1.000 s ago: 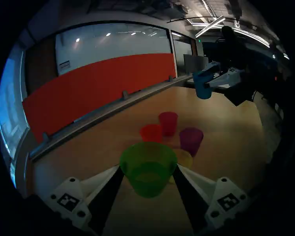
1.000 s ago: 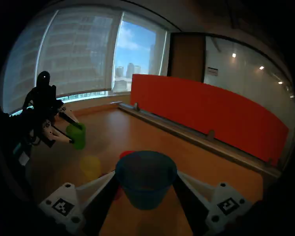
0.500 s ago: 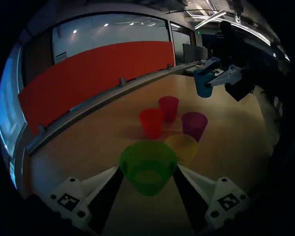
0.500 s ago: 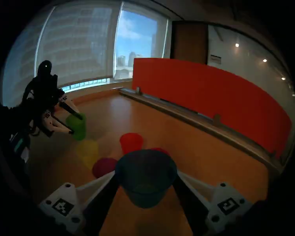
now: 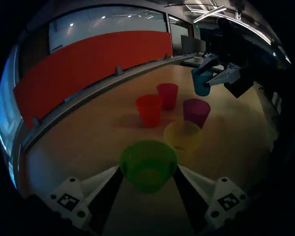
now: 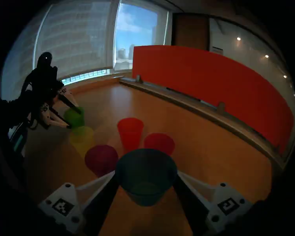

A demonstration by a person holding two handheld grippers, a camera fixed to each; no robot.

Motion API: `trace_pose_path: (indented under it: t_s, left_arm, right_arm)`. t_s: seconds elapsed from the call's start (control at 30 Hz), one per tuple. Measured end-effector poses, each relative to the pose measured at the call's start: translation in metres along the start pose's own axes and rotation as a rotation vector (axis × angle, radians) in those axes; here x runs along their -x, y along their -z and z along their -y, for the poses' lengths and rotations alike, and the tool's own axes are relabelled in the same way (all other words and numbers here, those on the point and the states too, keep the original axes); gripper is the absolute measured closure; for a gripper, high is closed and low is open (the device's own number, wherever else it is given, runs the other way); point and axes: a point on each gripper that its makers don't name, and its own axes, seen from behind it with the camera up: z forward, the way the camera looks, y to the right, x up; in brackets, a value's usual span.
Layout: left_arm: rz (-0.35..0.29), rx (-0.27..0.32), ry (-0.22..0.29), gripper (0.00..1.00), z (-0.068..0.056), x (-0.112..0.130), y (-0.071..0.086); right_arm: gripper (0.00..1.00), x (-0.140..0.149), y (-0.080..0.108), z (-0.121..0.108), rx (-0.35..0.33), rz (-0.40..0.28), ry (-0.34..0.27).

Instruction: Pour water

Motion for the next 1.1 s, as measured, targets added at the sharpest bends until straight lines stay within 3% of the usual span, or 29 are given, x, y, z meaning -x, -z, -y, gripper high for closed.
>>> trace_pose_path:
  t_s: [0.5,1.1]
  left_arm:
    - [0.014,0.02,0.031,0.15,-0.002,0.014,-0.014]
    - [-0.004,0.051,0.089,0.15,-0.002,0.02,-0.012]
  right_arm:
    - [0.09,0.011,-0.009,0.005,-0.011,0.022,-0.003]
    - [0.09,0.026,-0.02,0.011,-0.013,0.056,-0.007]
